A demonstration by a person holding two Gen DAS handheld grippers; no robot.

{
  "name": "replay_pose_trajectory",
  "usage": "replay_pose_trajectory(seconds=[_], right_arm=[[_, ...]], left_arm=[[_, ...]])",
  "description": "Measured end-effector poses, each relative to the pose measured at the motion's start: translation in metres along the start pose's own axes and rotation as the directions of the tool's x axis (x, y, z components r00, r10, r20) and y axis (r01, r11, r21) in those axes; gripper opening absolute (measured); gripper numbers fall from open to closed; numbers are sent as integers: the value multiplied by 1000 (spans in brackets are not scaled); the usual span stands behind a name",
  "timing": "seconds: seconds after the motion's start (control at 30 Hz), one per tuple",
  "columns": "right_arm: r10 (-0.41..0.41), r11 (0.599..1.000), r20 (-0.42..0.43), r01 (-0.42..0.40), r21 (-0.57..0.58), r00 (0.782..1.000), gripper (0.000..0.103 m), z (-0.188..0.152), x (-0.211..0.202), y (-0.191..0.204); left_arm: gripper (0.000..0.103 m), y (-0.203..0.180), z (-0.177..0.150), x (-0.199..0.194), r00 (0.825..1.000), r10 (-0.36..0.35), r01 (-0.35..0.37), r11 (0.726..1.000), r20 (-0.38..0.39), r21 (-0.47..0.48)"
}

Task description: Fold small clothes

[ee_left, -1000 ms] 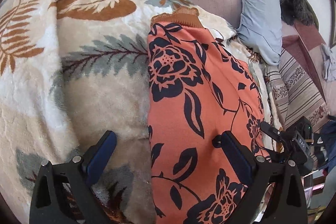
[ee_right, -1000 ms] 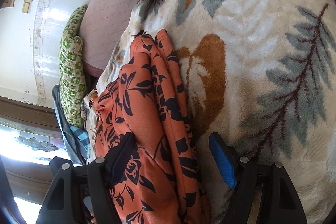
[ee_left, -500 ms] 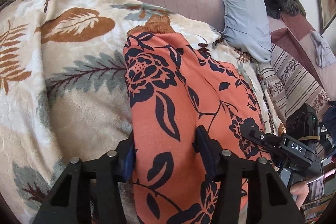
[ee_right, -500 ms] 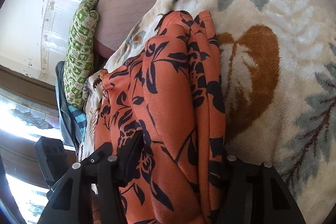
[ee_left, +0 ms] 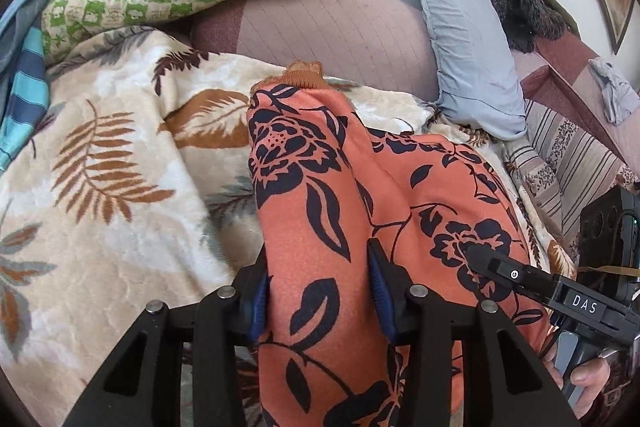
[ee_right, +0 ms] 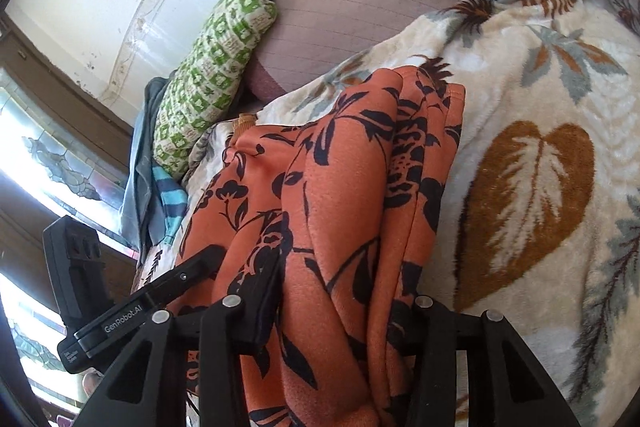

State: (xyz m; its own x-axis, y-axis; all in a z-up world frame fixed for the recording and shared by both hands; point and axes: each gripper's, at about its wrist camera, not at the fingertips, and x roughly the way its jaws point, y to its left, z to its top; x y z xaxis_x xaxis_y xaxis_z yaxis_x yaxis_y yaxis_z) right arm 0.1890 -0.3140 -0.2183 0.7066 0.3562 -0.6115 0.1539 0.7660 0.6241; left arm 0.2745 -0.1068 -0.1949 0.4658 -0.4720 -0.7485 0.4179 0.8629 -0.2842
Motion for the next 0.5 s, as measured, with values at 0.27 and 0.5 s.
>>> replay_pose_trajectory(seconds=[0.27,0.5], right_arm=[[87,996,-49,-88,-25,995,46,-25,25,41],[89,996,-140,-91,-5,986,46,-53,50,53]], left_arm=[[45,38,-20,-40,996,84,-85,996,30,21],[45,75,-50,-34,990,124,-125,992,-73,-3]])
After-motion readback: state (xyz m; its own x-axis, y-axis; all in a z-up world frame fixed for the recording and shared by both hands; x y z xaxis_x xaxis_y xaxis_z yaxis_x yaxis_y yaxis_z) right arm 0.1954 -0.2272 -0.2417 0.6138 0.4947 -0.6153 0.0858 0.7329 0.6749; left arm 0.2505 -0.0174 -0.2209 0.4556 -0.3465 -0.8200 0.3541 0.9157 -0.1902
